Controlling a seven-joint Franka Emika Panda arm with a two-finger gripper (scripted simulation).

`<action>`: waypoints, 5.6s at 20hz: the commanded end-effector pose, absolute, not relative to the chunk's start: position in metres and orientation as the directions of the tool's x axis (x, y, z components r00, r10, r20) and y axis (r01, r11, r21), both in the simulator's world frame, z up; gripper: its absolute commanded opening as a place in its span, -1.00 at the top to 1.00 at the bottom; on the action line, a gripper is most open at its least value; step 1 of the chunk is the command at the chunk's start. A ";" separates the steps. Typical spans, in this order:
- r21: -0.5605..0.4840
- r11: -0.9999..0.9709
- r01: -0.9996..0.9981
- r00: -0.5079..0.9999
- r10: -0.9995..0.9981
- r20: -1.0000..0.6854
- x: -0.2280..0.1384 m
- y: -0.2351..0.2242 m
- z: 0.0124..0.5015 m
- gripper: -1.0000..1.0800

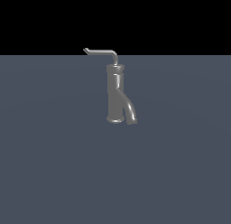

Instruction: Turn on the faucet by rotating a designated handle.

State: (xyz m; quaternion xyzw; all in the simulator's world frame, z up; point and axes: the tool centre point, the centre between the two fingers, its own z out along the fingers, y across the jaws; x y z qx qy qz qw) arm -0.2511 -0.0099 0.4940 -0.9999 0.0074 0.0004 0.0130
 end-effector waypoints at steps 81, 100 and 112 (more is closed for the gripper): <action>0.001 -0.248 -0.969 0.248 -0.969 -0.008 0.088 0.093 0.310 1.00; 0.001 -0.213 -0.977 0.213 -0.977 0.000 0.078 0.095 0.300 1.00; 0.000 -0.213 -0.977 0.213 -0.977 0.000 0.046 0.091 0.300 1.00</action>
